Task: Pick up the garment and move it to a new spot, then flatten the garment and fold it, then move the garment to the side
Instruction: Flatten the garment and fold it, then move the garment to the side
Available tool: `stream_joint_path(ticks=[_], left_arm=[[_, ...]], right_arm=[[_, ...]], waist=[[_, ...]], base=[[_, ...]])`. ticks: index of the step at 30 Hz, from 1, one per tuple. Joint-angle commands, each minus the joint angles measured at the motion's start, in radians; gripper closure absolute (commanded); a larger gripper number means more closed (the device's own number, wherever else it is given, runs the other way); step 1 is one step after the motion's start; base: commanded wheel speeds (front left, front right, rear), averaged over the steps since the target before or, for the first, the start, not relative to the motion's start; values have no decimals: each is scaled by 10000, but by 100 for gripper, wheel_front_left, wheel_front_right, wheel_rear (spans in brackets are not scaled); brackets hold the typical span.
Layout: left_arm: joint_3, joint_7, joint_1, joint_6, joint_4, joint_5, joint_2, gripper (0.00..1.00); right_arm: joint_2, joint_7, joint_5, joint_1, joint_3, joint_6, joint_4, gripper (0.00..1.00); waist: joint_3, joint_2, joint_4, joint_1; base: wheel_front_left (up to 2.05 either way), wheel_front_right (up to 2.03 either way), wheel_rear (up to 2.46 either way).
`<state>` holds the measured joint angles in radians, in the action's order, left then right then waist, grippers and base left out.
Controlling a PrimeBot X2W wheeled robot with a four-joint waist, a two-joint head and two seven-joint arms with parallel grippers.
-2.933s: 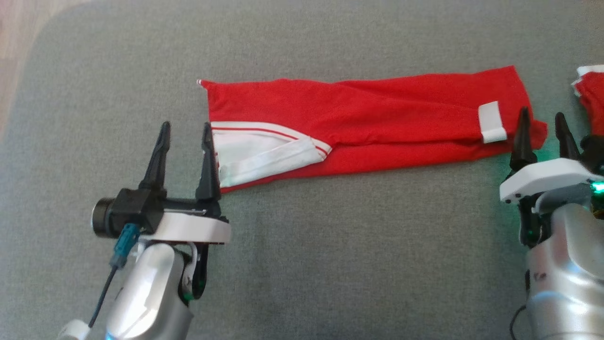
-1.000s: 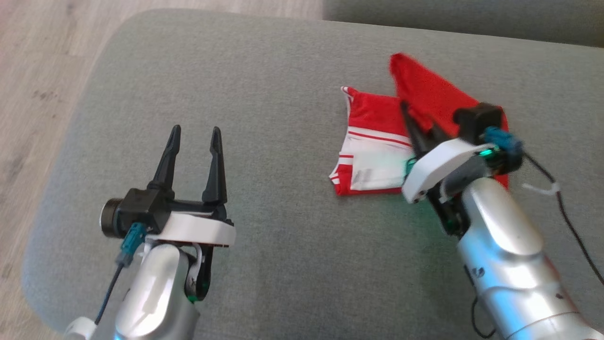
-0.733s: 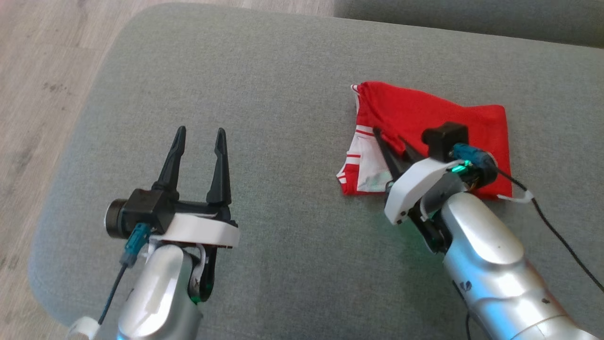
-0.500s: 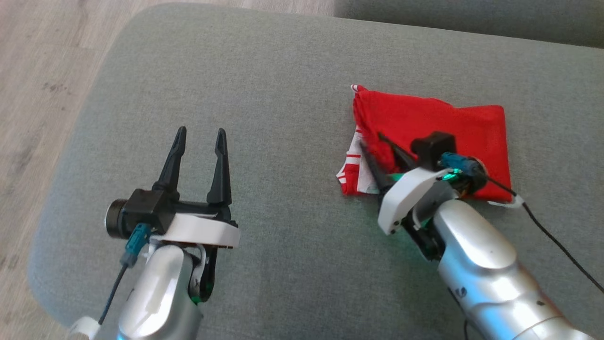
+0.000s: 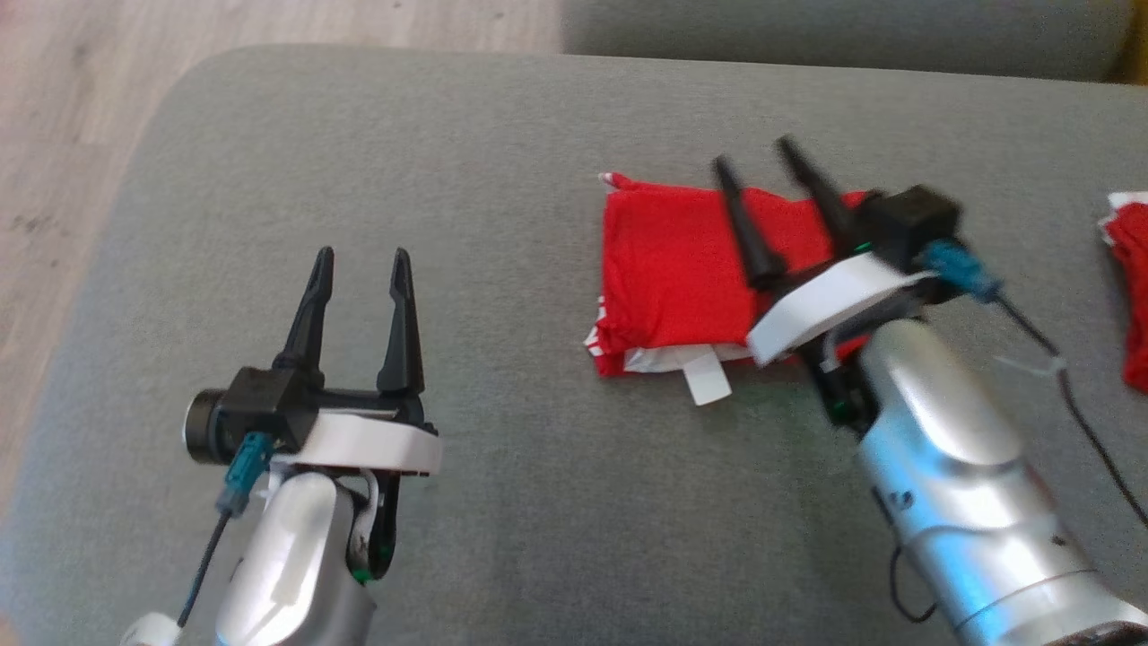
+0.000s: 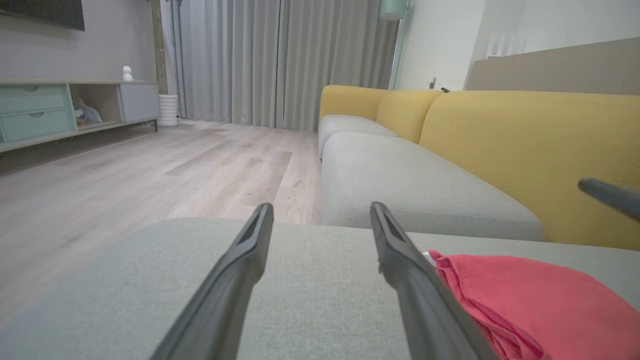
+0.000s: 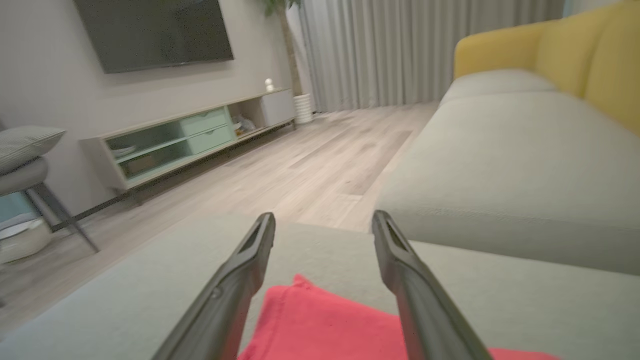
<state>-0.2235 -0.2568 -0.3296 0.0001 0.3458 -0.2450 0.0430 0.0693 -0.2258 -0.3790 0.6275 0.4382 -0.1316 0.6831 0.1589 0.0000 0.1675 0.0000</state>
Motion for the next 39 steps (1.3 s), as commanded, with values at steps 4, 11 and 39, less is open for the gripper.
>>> stream_joint_path(ticks=[4, 11, 39], left_arm=[[537, -49, -30, 44, -479, 130, 72, 0], [712, -49, 101, 43, -552, 202, 72, 0], [226, -49, -277, 43, -565, -63, 72, 0]], right_arm=[[-191, -318, 1936, -138, -2318, 9, -713, 0], [-191, -351, 3213, -1481, -4157, 9, -1814, 0], [-191, 1301, 2728, -1571, -4460, 9, -1690, 0]], waist=[[-141, 0, -669, 0], [-190, 0, -1130, 0], [1245, 0, -541, 0]], base=[[0, 0, 0], [0, 0, 0], [0, 0, 0]])
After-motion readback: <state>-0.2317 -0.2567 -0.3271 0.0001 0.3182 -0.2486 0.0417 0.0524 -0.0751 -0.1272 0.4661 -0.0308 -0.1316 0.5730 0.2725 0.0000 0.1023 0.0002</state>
